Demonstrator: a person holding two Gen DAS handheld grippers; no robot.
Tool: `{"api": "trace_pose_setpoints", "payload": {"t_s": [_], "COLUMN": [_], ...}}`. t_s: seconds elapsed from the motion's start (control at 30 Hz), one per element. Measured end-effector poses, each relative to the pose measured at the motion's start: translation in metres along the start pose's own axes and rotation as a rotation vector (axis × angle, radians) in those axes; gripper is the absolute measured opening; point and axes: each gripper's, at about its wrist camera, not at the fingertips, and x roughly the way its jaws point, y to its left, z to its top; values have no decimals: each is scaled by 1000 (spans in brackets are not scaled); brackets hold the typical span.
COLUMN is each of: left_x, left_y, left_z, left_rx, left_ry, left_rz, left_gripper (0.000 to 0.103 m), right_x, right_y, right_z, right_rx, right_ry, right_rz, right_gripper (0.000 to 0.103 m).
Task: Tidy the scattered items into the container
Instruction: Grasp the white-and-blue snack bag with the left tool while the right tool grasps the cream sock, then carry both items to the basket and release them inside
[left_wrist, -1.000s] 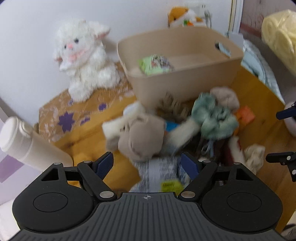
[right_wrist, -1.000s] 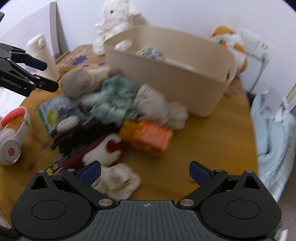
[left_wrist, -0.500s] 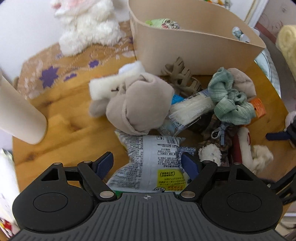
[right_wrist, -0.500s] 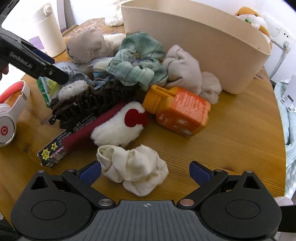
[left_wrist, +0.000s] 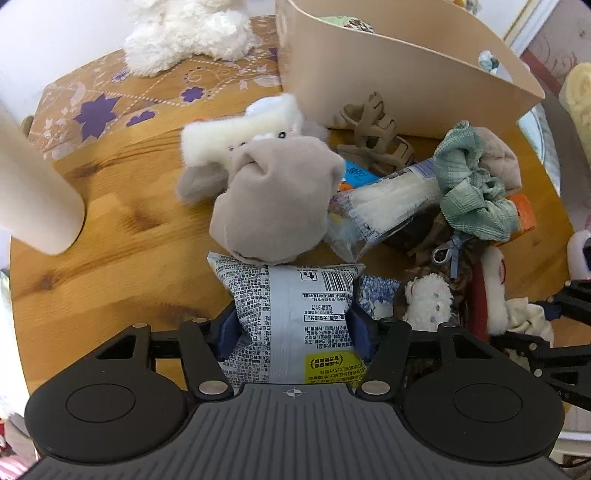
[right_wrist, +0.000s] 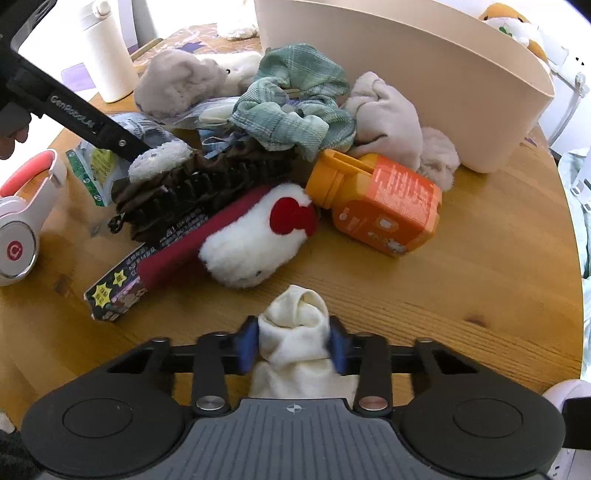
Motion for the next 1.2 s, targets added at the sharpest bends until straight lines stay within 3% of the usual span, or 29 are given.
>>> {"api": "trace_pose_setpoints", "payload": {"t_s": [0.33,0.7,1.2], "left_x": [-36,-83,-121], "left_y": [6,-7,-36], "left_z": [-13,-13,69], "left_rx": [-10,50,99], "left_ry": [-79,-180,-369], "left_rz": [-30,-37,-22], "left_gripper": [60,60,60], "right_x": [-26,-74,-130], "right_y": [-14,-38,-84], "right_z": [-2,15,65], "right_rx": [31,4,-20], "right_ry": [-24,-132,-309], "right_rz": [36,-8,-101], "right_gripper": [27,27,27]}}
